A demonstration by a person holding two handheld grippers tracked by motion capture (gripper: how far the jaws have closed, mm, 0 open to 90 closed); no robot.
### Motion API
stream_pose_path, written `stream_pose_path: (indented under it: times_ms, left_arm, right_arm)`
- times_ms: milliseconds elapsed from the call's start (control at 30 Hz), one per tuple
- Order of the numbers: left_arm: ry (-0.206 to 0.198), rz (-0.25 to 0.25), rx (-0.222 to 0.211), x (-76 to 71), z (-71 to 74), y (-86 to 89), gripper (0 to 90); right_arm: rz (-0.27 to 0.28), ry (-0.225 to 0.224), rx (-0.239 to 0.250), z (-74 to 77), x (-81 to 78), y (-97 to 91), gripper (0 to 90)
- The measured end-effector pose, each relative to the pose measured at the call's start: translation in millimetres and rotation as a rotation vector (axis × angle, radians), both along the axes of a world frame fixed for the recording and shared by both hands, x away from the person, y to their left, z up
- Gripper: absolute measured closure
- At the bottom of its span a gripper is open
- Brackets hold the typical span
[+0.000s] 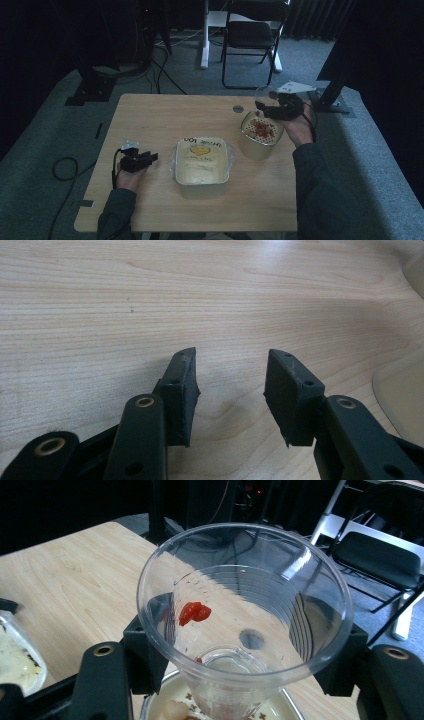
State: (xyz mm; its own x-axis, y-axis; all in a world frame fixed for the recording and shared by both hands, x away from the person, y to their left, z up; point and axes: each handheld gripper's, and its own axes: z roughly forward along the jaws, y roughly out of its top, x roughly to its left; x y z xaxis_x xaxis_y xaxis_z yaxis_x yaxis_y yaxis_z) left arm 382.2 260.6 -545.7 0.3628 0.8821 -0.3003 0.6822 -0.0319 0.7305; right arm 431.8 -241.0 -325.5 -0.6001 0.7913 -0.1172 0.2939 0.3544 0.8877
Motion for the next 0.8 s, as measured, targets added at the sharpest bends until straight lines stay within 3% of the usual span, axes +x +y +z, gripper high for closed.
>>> stream_pose_path:
  times_ms: [433, 800]
  left_arm:
    - [-0.002, -0.001, 0.004, -0.9, -0.1, -0.3, 56.5]
    - [-0.001, 0.0, 0.004, -0.9, 0.0, -0.3, 56.5]
  right_arm:
    - [0.083, 0.034, 0.054, -1.8, -4.9, 14.7, 34.3]
    - [0.189, 0.049, 0.057, 4.5, -14.4, 36.5, 33.3]
